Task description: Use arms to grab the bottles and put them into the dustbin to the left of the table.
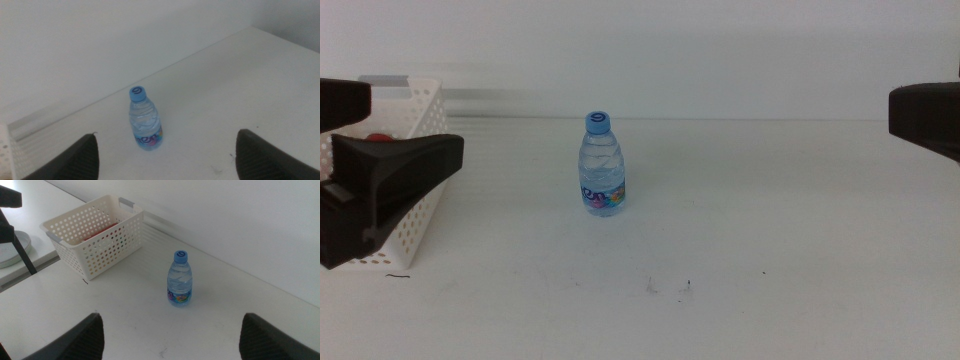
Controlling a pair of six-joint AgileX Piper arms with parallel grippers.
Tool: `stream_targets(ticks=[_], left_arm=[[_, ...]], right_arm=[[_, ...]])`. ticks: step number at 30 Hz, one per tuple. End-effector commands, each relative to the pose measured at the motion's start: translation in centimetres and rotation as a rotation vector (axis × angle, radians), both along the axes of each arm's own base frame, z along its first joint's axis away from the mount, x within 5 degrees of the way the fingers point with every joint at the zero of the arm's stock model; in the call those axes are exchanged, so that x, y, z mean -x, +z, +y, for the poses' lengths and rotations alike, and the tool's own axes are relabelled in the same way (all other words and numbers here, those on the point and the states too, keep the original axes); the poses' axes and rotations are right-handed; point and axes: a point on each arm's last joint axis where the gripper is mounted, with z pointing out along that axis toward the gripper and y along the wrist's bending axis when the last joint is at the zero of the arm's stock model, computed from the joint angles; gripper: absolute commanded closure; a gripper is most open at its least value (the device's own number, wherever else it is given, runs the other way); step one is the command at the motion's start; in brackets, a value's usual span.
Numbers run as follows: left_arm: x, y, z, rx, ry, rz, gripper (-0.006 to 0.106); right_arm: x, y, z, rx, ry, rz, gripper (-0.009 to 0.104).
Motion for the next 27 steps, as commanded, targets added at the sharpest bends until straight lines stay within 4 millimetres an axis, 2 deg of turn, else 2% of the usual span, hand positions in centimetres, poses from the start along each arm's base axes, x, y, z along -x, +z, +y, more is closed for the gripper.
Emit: stream_targets(ticks=[1, 11, 21, 24, 27], left_arm=[[0.0, 0.0, 0.1, -0.007, 0.007, -0.017, 0.007], [-0.5, -0.3, 0.5, -0.112, 0.038, -0.044, 0.007], [-3.7, 0.1, -2.2, -0.091, -0.015, -0.080, 0.007], [-4.2, -1.3, -2.5, -0.085, -0.011, -0.070, 0.007], [-4.8, -3.3, -2.7, -0.001, 0.017, -0.136, 0.007]], right_arm=[[0.0, 0.3, -0.1, 0.000, -0.007, -0.019, 0.007], [0.0, 0.3, -0.1, 0.000, -0.007, -0.019, 0.007], [0.0, 0.3, -0.1, 0.000, -0.007, -0.019, 0.007], [0.0, 0.3, -0.1, 0.000, -0.007, -0.019, 0.007], [0.0, 0.3, -0.1, 0.000, -0.007, -0.019, 0.007]])
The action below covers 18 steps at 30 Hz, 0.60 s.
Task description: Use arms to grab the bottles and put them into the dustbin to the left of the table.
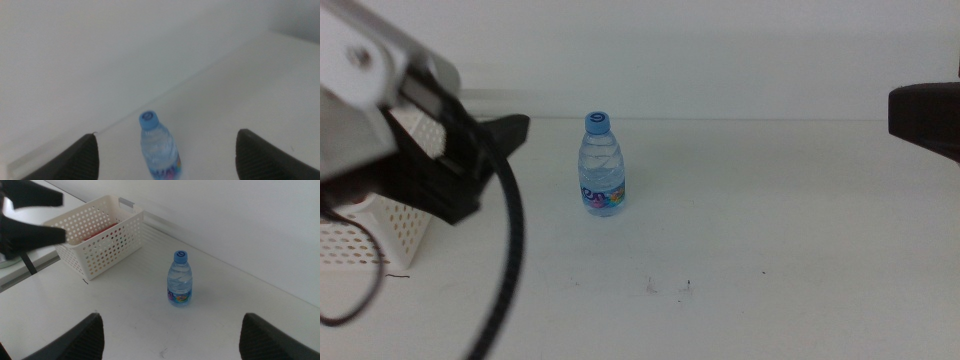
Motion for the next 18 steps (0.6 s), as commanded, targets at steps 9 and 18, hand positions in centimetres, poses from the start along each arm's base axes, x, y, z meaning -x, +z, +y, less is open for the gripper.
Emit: stream_targets(ticks=[9, 18], left_arm=[[-0.4, -9.1, 0.3, 0.261, 0.102, -0.012, 0.007], [-1.5, -13.4, -0.1, 0.257, 0.117, -0.021, 0.007]], right_arm=[[0.0, 0.3, -0.1, 0.000, -0.007, -0.019, 0.007], [0.0, 0.3, -0.1, 0.000, -0.007, -0.019, 0.007]])
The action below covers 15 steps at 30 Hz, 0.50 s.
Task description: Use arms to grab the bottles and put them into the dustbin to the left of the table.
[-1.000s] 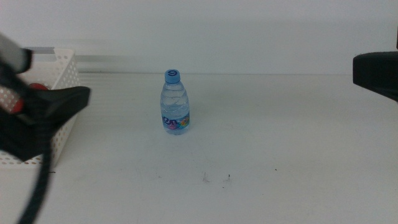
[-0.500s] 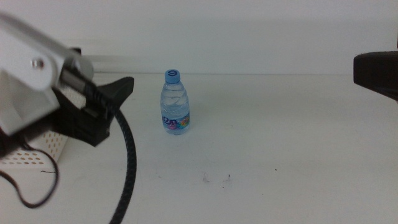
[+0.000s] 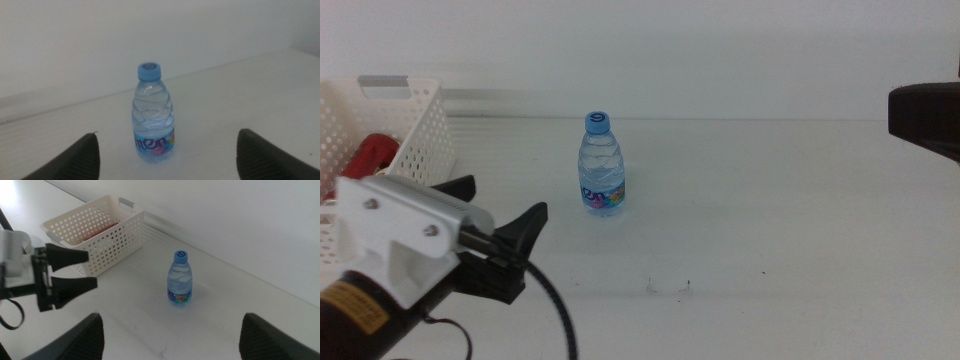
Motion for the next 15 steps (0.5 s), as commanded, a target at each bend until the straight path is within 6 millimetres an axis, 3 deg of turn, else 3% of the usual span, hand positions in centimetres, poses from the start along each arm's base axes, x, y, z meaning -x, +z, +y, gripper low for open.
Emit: stream_targets(ticks=[1, 9, 15], left_arm=[[-0.5, -0.5, -0.4, 0.012, -0.001, -0.004, 0.007], [-2.6, -2.5, -1.4, 0.045, 0.009, -0.081, 0.007], [-3.8, -4.9, -1.9, 0.108, 0.033, -0.012, 0.007]], right_arm=[[0.0, 0.3, -0.1, 0.000, -0.007, -0.019, 0.007], [0.0, 0.3, -0.1, 0.000, -0.007, -0.019, 0.007], [0.0, 0.3, -0.1, 0.000, -0.007, -0.019, 0.007]])
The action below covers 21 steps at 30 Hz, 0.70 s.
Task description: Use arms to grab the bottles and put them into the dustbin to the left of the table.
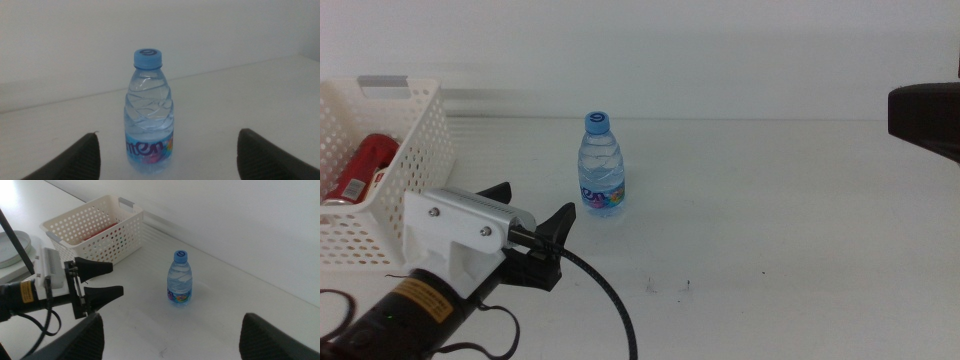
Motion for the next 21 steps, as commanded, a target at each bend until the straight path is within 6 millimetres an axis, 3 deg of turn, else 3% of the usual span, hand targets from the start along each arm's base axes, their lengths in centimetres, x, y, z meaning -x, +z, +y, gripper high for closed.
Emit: stream_targets(ticks=[1, 11, 16, 21], left_arm=[[-0.4, -0.4, -0.1, 0.050, 0.011, -0.022, 0.007], [-1.3, -3.2, -0.3, 0.027, 0.045, 0.033, 0.007], [-1.7, -3.1, -0.5, -0.003, 0.046, 0.018, 0.007], [-3.6, -3.1, -1.7, -0.035, 0.030, 0.165, 0.007]], right_arm=[[0.0, 0.3, -0.1, 0.000, -0.007, -0.019, 0.007], [0.0, 0.3, -0.1, 0.000, -0.007, -0.019, 0.007], [0.0, 0.3, -0.1, 0.000, -0.007, -0.019, 0.007], [0.0, 0.3, -0.1, 0.000, -0.007, -0.019, 0.007]])
